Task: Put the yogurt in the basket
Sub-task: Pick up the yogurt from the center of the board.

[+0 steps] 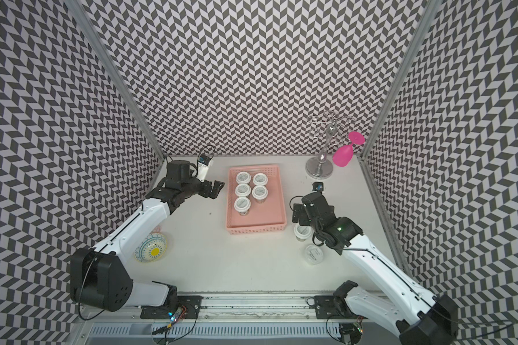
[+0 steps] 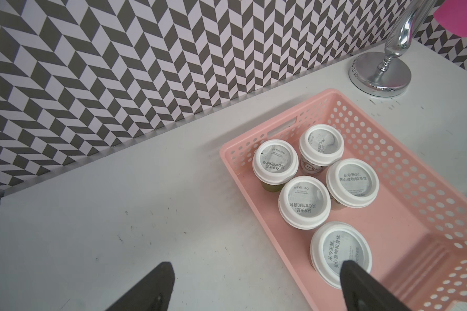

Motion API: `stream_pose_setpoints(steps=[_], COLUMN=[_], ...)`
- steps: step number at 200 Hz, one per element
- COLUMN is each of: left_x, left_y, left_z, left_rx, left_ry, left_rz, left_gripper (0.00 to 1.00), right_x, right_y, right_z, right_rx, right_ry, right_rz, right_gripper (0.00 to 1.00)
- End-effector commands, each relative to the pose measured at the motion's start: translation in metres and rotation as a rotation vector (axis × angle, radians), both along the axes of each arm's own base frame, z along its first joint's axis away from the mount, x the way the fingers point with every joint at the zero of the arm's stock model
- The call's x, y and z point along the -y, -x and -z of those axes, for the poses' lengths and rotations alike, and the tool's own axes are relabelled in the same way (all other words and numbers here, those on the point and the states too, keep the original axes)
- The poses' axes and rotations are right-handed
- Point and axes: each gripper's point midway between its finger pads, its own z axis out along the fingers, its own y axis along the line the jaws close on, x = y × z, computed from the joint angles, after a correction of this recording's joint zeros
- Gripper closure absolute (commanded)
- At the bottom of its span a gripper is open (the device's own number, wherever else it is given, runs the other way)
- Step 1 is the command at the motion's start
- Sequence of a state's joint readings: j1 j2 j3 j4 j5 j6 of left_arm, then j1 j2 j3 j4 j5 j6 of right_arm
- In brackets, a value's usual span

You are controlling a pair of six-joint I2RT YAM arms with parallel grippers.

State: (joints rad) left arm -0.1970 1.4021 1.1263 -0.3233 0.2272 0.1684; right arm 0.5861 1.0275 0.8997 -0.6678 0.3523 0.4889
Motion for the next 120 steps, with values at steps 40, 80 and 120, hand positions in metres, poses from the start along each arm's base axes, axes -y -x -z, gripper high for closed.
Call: stream_pose_setpoints(steps=[40,80,120], left_x=[-0.014,-0.014,-0.020], left_y=[-0.004,-0.003,-0.004], left_z=[-0.023,-0.020,-0.019], left_rx=[0.047,0.041,0.044], left_ry=[0.079,0.091,0.086], left_rz=[-0.032,-0.021,-0.032], left_gripper=[0.00,0.00,0.00], right_x=[-0.007,-0.010,-0.006], right_y=[0.010,0.011,0.016], right_z=[0.040,0.058,0.086], right_rx=[-0.144,-0.196,-0.264], right_ry=[-0.044,-0.045,-0.018], right_rz=[0.013,-0.002,-0.008], right_gripper=[0.00,0.00,0.01])
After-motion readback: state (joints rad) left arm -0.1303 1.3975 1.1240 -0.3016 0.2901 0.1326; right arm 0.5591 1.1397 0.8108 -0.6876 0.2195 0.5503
